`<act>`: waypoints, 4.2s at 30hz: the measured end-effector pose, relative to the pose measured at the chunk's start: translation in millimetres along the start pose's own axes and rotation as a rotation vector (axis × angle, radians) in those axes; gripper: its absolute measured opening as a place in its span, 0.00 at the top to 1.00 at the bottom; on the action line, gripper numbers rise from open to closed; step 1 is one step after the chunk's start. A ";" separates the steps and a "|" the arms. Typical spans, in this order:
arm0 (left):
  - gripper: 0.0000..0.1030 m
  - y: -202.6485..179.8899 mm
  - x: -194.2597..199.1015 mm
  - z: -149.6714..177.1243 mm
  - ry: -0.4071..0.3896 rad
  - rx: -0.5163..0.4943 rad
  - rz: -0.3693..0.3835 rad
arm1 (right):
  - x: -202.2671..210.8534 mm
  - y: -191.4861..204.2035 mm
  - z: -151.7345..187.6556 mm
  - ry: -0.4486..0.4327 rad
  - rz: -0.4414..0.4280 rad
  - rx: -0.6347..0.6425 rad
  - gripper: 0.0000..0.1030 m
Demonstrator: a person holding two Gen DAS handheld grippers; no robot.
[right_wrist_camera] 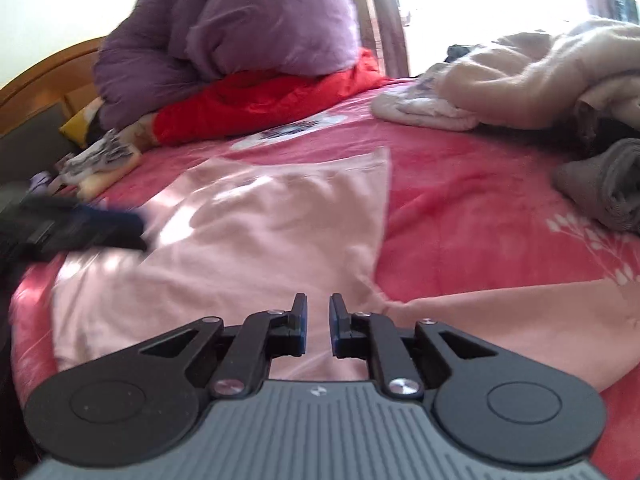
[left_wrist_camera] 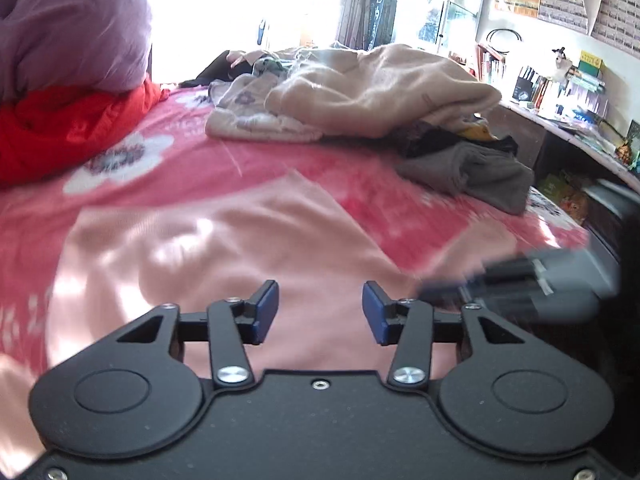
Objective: Fold clothes
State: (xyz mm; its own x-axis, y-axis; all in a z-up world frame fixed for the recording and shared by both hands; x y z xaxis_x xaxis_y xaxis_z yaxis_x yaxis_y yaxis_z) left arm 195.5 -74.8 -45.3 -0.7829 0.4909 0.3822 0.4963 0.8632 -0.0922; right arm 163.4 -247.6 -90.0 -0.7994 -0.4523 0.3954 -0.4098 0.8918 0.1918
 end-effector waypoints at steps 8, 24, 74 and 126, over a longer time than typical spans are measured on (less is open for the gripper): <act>0.83 -21.1 -155.7 8.2 0.168 -0.278 -0.014 | -4.1 30.1 31.5 0.128 0.002 0.165 0.84; 0.76 19.2 -219.9 -49.6 0.194 0.080 -0.064 | -0.1 37.4 42.7 0.129 -0.021 0.209 0.82; 0.92 239.0 -102.8 -21.6 0.292 0.200 -0.258 | -72.2 312.4 20.7 -0.021 -0.235 0.639 0.67; 0.85 223.9 134.6 60.7 -0.065 0.424 -0.046 | -195.4 177.3 -56.3 0.184 -0.352 -0.314 0.80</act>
State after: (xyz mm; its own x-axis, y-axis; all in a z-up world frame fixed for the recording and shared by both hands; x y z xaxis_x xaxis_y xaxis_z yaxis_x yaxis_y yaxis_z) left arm 178.5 191.7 -70.3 -0.8292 0.4455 0.3375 0.2727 0.8497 -0.4513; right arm 271.7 -0.6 -82.7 -0.5343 -0.7420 0.4050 -0.4653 0.6581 0.5919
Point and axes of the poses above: each gripper's, at about its wrist camera, not at the fingertips, and x roughly against the way its jaws point, y to its left, z to its underside, the point moved 5 cm from there along -x, roughly the way its jaws point, and after that the axes turned 12 degrees about -y, right-handed, at the moved point
